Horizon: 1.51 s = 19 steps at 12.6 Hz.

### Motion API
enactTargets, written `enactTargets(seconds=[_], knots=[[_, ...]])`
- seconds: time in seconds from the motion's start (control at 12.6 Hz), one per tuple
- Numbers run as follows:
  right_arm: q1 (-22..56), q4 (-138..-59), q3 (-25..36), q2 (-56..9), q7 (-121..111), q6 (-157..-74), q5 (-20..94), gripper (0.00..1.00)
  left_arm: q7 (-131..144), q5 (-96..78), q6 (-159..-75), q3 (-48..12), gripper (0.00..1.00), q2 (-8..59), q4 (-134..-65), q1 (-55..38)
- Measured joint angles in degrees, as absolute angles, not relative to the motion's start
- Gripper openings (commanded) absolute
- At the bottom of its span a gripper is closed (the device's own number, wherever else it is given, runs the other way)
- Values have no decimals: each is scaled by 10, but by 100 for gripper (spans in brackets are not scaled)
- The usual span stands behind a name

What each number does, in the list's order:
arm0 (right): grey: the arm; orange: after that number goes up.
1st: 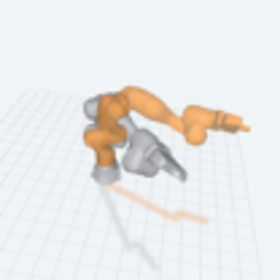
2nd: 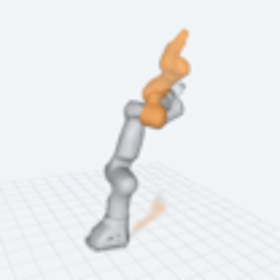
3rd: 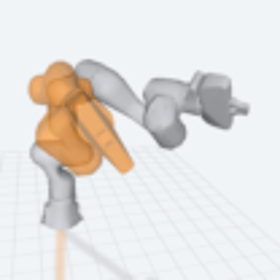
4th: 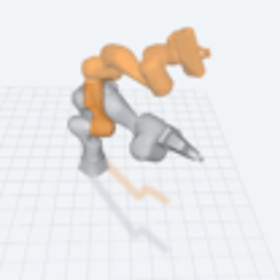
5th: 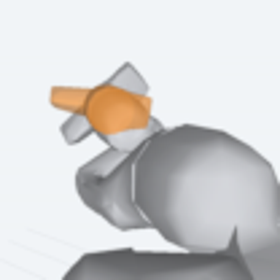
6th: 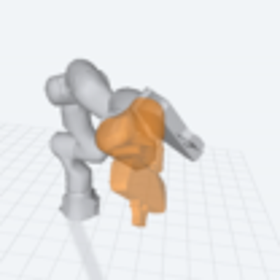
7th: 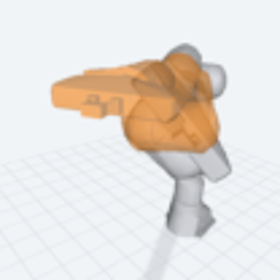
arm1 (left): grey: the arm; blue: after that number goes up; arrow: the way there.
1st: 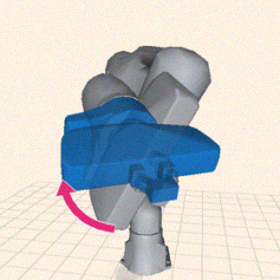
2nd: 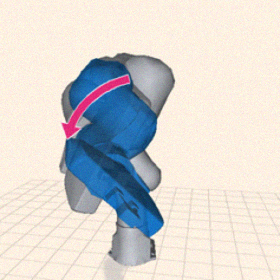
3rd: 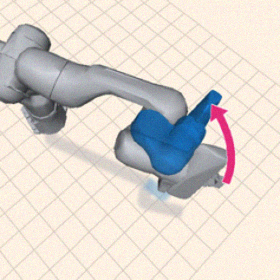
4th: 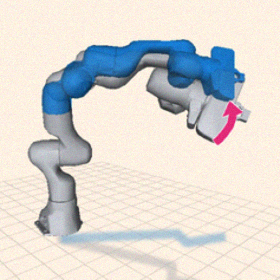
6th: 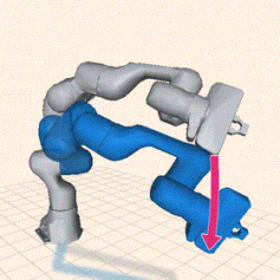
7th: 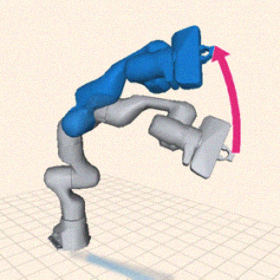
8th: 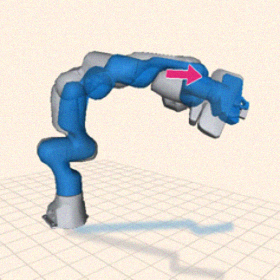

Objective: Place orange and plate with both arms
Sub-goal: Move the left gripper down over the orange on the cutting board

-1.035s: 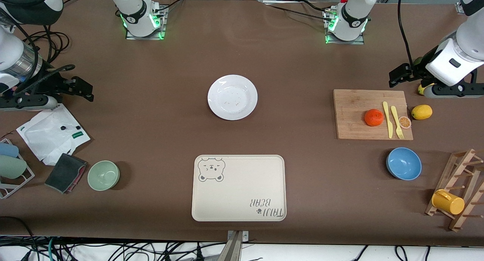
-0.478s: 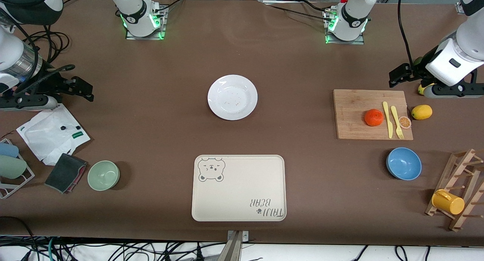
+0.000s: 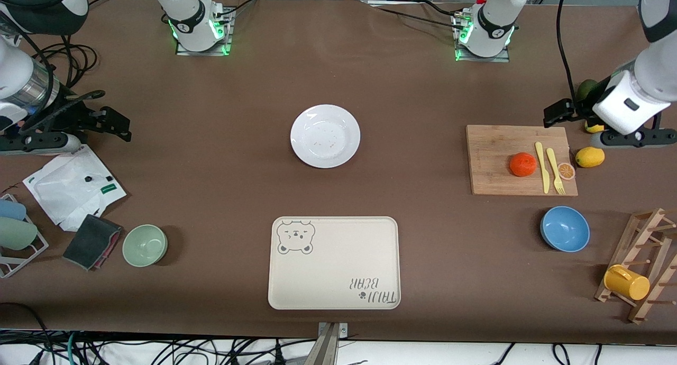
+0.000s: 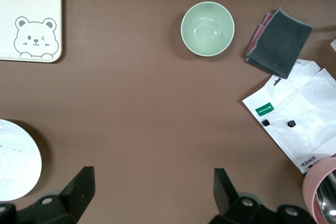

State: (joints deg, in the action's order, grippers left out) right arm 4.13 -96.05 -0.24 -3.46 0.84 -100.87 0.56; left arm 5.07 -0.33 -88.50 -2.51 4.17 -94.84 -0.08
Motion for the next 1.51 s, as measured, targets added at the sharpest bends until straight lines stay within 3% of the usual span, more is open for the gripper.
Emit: enactTargets(seconds=[0.48,0.88,1.51], knots=[[41,-961,-1,-35,9,-1008,6,100,27,42,-943,-23,100,137,-965,34],[41,-961,-1,-36,9,-1008,6,100,27,83,-1103,-24,100,183,-1088,35],[40,-961,-1,-36,9,-1008,6,100,27,89,-1125,-24,100,222,-1116,37]])
